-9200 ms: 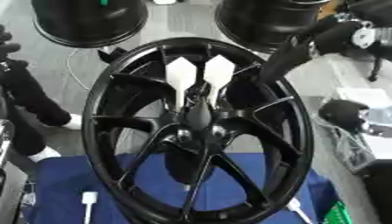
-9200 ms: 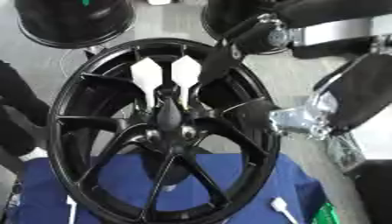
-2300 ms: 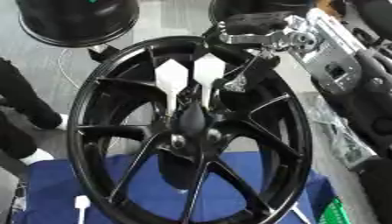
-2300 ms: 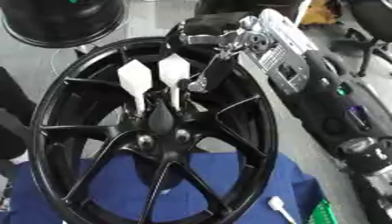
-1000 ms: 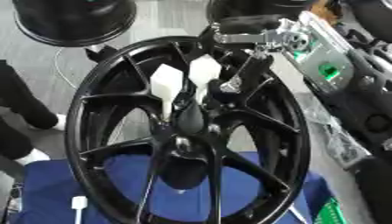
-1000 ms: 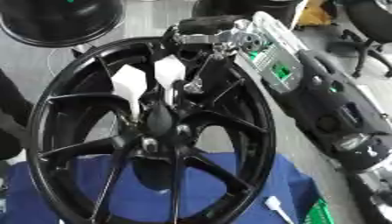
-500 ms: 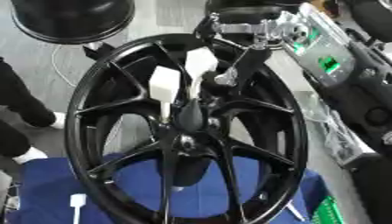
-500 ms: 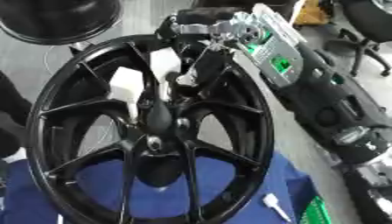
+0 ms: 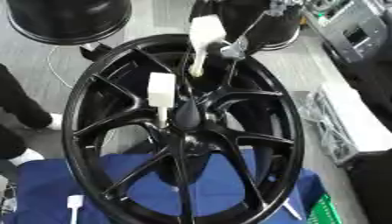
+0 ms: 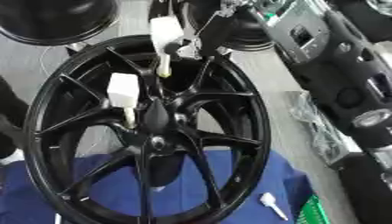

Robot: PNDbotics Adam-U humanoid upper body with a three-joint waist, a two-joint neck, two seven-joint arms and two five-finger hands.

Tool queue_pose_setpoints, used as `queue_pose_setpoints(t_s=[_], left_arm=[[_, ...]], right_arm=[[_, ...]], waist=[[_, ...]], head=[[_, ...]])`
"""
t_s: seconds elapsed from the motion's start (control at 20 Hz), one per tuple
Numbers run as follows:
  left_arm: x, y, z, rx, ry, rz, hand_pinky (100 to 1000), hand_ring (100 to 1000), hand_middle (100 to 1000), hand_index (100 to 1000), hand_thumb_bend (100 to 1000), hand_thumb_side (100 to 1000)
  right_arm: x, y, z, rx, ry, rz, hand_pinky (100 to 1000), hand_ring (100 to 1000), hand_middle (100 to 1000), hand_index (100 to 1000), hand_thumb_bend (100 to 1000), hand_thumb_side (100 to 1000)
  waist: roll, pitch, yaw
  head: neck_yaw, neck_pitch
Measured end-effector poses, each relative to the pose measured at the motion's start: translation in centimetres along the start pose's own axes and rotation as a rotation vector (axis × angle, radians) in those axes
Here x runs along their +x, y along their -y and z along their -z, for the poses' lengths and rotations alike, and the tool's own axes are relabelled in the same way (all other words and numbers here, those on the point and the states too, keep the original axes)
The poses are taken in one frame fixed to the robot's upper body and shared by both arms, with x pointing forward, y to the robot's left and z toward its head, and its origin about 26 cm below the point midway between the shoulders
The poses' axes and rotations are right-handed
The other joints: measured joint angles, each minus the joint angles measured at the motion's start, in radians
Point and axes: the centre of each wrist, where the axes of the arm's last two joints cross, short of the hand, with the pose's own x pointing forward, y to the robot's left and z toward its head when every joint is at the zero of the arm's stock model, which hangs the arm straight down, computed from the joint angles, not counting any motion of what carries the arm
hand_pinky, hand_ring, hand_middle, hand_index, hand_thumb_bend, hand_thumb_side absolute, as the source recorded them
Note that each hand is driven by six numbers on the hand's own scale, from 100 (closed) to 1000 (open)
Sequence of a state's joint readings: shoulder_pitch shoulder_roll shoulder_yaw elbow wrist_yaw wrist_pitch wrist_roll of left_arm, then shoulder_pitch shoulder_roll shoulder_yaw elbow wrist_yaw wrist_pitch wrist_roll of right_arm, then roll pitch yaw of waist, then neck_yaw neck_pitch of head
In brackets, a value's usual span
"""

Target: Pull the pin out of the wheel hub.

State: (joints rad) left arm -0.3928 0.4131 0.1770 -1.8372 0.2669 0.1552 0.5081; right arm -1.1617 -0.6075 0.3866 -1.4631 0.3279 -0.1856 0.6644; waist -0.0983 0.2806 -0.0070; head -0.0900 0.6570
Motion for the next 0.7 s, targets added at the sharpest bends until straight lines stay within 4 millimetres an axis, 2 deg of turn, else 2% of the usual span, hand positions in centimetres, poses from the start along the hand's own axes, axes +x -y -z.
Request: queue_pose_setpoints(t_s=[0.1,0.35,0.55,0.7], left_arm=[[-0.1,-0.1,-0.1,0.004,-0.003,0.005,561,684,635,685,294,633],[-0.3,-0.5,-0.2,0.021,-0.008,0.015,561,683,633,684,289,654],[-0.4,-1.0,-0.2,0.034,-0.007,0.031,560,682,631,684,288,653],[-0.5,-1.5,-0.2,0.047,-0.007,0.044,559,681,630,683,286,653]], right_arm=[[-0.2,0.9,-1.2,-0.037,-0.025,0.004,767,556,246,323,236,225],[-1.2,3.5,-5.2,-0.16,-0.129,0.005,770,555,248,326,223,180],[-3.0,3.8,-9.7,-0.254,-0.252,0.049,768,552,249,330,192,136],[-4.3,3.6,-13.4,-0.319,-0.356,0.088,760,549,251,333,133,100]], waist=[[-0.002,-0.003,-0.009],[0.005,-0.003,-0.033],[0.007,-0.003,-0.056],[0.014,-0.003,-0.076]], head=[[0.006,0.0],[0.038,-0.004],[0.07,-0.01],[0.096,-0.011]])
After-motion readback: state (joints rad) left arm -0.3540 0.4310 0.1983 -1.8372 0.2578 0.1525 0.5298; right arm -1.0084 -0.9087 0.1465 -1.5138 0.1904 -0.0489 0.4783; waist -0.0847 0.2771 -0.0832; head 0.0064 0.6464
